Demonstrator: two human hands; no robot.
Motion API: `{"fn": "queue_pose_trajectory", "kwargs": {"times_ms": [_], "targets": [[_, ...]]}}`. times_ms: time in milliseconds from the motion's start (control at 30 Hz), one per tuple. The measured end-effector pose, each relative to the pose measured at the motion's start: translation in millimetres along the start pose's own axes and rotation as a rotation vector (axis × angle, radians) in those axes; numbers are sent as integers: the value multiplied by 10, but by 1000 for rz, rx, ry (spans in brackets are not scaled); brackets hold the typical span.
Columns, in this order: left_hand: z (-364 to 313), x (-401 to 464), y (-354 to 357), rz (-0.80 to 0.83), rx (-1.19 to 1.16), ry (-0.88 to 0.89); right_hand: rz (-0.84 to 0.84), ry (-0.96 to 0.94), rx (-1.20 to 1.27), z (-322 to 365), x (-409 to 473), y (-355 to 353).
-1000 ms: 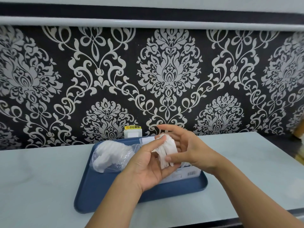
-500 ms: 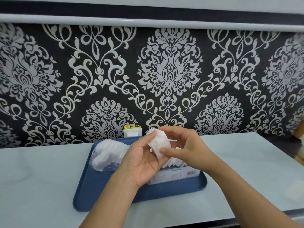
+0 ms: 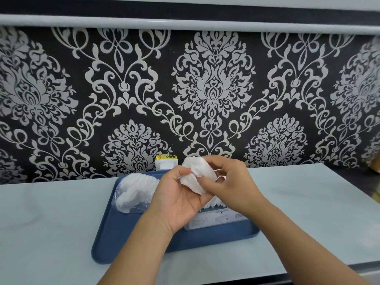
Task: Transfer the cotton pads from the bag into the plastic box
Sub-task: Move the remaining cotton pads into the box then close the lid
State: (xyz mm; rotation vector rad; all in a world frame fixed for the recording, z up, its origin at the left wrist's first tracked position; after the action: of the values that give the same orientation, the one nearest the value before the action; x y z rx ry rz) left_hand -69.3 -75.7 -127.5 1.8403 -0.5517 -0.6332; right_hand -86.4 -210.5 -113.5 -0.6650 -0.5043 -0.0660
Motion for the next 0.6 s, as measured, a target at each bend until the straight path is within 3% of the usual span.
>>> {"fn": "queue_pose_trajectory", "kwargs": {"times_ms": [133,300,600], "targets": [[3,29,-12,-55,-40,98,-166,-96,-410,20,0,49],[4,13,2,-48,3,132,-258,-64,-408,16,3,46],[8,-4,23,-84,74,179,-148,-61,-454,12,23,89]]}}
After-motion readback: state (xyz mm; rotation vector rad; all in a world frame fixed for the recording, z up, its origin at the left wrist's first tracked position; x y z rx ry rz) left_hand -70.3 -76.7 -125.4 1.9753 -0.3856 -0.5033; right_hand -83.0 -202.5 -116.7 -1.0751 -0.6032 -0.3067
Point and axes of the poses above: each hand's wrist, its own x-axis towards the middle knuckle, its own y-axis out of the palm, z = x × y, the point moved 2 cm from there along x, towards the middle knuckle, and after that the axes turned 10 degrees about -x, right-handed, at the moved point
